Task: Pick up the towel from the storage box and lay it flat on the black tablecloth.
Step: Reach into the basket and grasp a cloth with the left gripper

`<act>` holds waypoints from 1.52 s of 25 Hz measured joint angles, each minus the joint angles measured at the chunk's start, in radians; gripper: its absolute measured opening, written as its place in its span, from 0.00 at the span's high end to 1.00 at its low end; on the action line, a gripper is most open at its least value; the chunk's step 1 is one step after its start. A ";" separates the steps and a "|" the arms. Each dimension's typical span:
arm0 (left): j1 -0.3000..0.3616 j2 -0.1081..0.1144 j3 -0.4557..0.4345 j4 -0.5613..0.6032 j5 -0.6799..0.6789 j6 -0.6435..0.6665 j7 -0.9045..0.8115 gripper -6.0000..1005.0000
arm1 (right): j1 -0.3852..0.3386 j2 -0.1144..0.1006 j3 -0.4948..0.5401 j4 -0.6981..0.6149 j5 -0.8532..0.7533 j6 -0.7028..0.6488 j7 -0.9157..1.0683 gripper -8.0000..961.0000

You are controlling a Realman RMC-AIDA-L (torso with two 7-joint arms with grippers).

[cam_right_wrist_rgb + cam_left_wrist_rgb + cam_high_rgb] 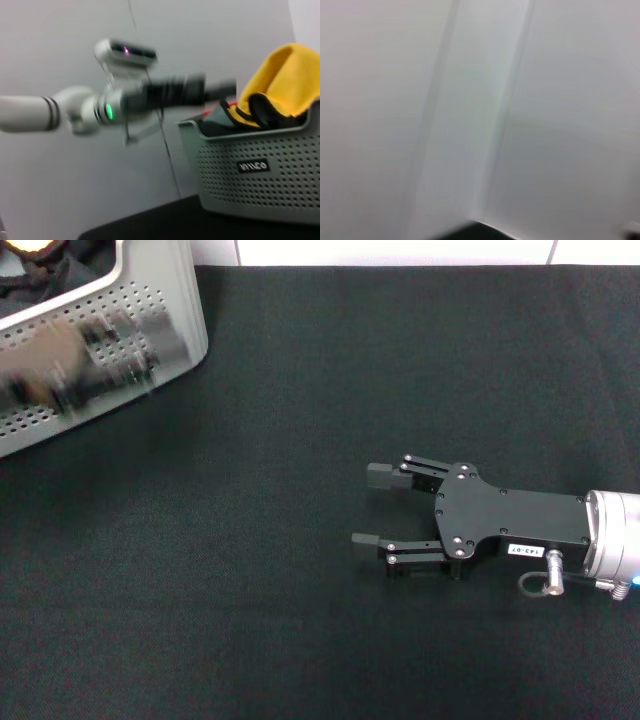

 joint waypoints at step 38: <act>0.054 -0.051 0.368 0.727 0.878 -0.844 -0.417 0.47 | -0.050 0.004 -0.002 0.046 0.091 -0.042 -0.044 0.10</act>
